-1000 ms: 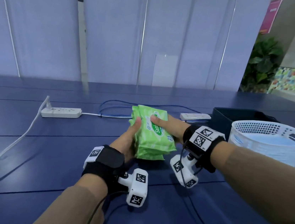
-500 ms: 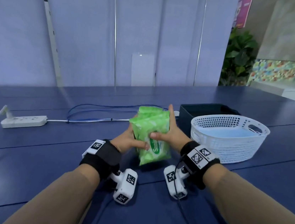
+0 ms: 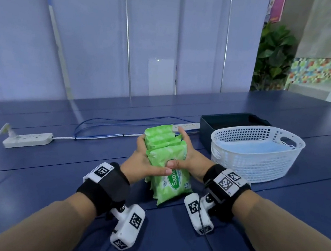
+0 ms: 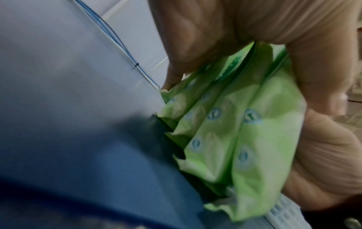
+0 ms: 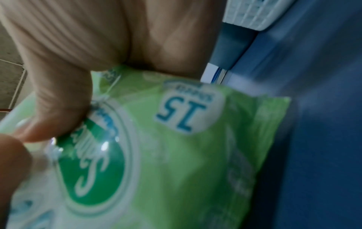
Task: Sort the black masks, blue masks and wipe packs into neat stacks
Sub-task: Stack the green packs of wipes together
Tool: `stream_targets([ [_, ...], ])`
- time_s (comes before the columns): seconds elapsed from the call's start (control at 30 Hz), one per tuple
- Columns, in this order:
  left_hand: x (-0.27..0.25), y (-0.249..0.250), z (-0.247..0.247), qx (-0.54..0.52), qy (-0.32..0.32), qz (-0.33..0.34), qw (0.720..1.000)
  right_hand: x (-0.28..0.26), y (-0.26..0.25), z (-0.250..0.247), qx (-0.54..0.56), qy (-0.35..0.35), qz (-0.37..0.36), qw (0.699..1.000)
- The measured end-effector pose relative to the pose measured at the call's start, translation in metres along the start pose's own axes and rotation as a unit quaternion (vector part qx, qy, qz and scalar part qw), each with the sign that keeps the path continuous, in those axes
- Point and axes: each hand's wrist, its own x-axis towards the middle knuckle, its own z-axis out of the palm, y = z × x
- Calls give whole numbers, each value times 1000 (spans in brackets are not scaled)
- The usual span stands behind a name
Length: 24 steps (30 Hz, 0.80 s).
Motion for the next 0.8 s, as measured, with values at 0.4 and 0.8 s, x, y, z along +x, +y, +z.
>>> stream_targets([
  [0.4,-1,3,3,92,-110,-8,990,-28,-12,-15,-166,-42,40,984],
  [0.8,6,-8,3,32,-7,-74,997,-30,-7,1,3,27,89,996],
])
